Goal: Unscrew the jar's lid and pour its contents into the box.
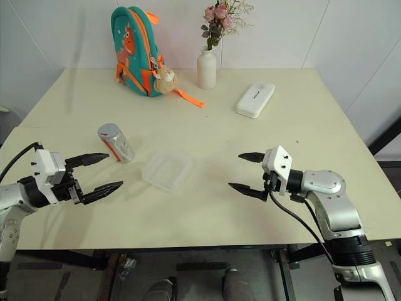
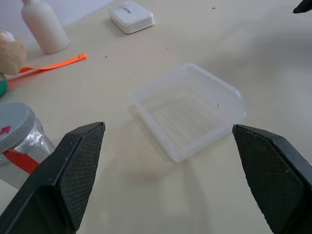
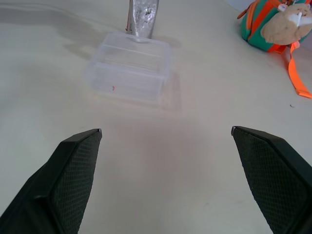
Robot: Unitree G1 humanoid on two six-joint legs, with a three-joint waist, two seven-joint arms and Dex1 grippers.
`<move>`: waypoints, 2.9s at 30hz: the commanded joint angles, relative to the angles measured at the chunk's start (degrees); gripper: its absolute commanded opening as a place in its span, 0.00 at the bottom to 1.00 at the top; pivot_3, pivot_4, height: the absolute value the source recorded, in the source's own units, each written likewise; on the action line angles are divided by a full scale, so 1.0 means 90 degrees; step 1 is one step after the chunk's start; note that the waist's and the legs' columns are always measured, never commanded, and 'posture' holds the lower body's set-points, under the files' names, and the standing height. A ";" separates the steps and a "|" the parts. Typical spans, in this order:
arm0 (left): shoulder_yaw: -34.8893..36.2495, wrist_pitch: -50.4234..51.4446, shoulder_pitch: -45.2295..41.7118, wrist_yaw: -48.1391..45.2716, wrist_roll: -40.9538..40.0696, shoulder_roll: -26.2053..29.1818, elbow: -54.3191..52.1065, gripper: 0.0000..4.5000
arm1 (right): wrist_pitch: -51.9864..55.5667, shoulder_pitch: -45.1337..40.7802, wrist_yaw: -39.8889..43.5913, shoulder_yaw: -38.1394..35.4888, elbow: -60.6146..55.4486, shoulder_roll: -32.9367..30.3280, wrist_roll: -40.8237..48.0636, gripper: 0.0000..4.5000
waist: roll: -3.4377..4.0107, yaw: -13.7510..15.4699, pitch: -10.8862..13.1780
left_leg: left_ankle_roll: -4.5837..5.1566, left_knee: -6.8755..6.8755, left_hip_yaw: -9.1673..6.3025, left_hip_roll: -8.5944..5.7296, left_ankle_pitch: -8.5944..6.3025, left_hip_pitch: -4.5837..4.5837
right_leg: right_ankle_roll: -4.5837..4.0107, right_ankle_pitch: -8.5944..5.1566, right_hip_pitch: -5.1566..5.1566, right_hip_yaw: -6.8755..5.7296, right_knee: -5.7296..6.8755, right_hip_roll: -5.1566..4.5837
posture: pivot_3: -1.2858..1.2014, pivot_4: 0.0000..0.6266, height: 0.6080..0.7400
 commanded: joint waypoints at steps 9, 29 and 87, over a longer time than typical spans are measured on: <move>0.0869 -0.0064 0.1067 0.1778 0.0417 -0.0880 -0.1034 0.99 | 0.0143 -0.0742 0.0120 0.0130 0.0233 0.0475 0.0355 1.00 | 0.0000 -0.0050 0.0000 | 0.0000 0.0024 0.0000 0.0000 0.0000 0.0003 | 0.0000 0.0000 0.0007 0.0006 0.0013 0.0001 | 0.52 0.24 1.00; -0.0029 -0.0853 -0.1649 0.3748 0.1543 -0.2106 0.2256 0.99 | 0.1096 -0.1781 -0.0736 0.0241 -0.0406 0.1527 0.0650 1.00 | -0.0008 0.0143 -0.0005 | 0.0002 0.0071 -0.0017 -0.0005 0.0014 -0.0001 | 0.0011 0.0030 0.0028 -0.0007 0.0008 0.0007 | 0.52 0.24 1.00; -0.1381 0.2421 -0.1979 0.0383 -0.1312 -0.0806 -0.0655 0.44 | 0.3467 -0.2541 -0.2559 0.0865 -0.1338 0.2726 0.1539 1.00 | 0.0008 0.0129 0.0005 | 0.0000 0.0051 -0.0020 0.0000 0.0004 -0.0017 | -0.0028 0.0005 0.0012 -0.0010 0.0000 0.0006 | 0.52 0.24 1.00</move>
